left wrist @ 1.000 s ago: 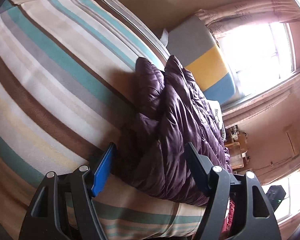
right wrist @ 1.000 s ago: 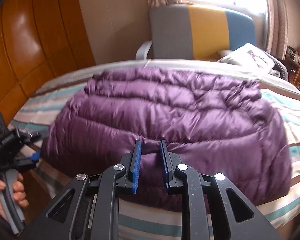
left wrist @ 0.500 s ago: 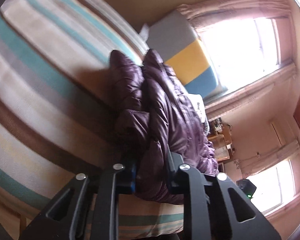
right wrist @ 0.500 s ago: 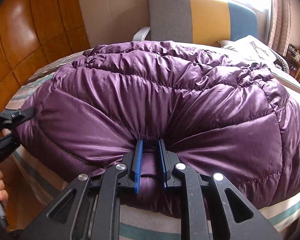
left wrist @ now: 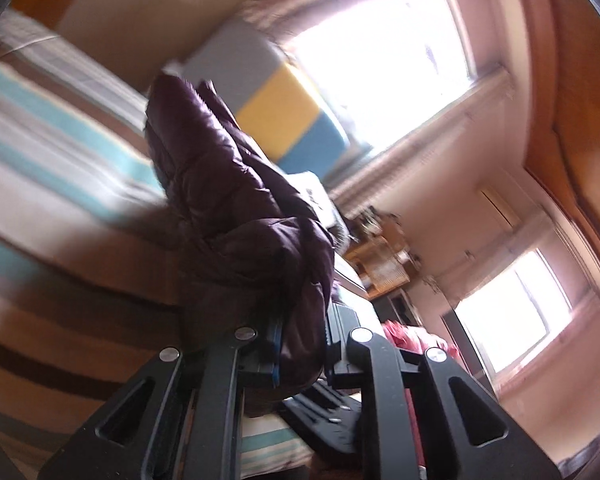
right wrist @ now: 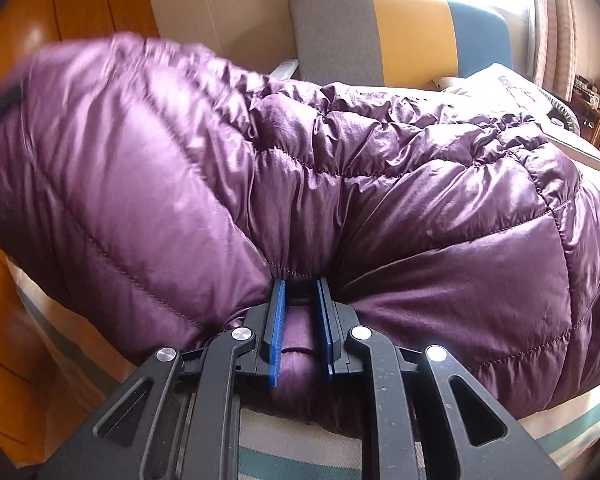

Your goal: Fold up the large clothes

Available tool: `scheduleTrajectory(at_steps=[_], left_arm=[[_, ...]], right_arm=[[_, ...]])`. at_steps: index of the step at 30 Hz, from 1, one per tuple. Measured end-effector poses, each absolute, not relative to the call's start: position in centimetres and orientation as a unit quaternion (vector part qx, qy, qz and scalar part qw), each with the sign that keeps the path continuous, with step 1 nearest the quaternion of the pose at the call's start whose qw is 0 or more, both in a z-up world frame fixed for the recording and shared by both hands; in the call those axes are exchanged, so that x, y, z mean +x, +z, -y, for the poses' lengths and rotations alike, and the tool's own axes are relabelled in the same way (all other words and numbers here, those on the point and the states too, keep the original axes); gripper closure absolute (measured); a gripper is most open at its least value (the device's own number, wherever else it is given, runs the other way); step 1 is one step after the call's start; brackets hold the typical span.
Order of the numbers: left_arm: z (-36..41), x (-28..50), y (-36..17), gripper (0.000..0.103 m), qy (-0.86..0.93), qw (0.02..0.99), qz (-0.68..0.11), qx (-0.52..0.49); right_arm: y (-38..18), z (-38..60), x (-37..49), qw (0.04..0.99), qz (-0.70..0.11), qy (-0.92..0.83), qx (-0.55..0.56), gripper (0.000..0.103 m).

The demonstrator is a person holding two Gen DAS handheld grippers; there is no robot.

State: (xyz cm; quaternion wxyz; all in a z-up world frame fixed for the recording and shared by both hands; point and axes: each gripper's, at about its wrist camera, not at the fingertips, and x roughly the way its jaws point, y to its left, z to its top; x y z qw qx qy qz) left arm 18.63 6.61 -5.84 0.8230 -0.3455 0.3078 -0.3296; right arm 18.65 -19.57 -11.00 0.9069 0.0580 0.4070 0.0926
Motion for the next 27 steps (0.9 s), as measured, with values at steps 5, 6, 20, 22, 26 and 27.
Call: scheduleTrajectory(at_steps=[5, 6, 20, 22, 26, 27], left_arm=[[-2.9, 19.2, -4.2, 0.091, -0.388, 0.810, -0.311, -0.310], [-2.5, 19.0, -4.2, 0.091, -0.396, 0.807, -0.313, -0.306], [2.0, 20.3, -3.0, 0.092, -0.442, 0.790, -0.336, -0.260], [2.6, 20.4, -2.7, 0.092, -0.449, 0.788, -0.337, -0.253], [5.1, 21.2, -2.8, 0.092, -0.461, 0.781, -0.346, -0.241], [5.8, 21.9, -2.9, 0.092, -0.462, 0.780, -0.352, -0.234]], right_arm=[[-10.6, 21.0, 18.7, 0.906, -0.405, 0.095, 0.073, 0.087], [-10.5, 21.3, 18.6, 0.906, -0.405, 0.095, 0.075, 0.087], [-7.3, 25.0, 15.9, 0.922, -0.376, 0.076, 0.058, 0.087], [-6.9, 26.1, 15.3, 0.923, -0.373, 0.065, 0.069, 0.087], [-6.3, 27.5, 13.7, 0.925, -0.371, 0.034, 0.076, 0.087], [-6.2, 28.3, 13.1, 0.925, -0.370, 0.021, 0.082, 0.087]])
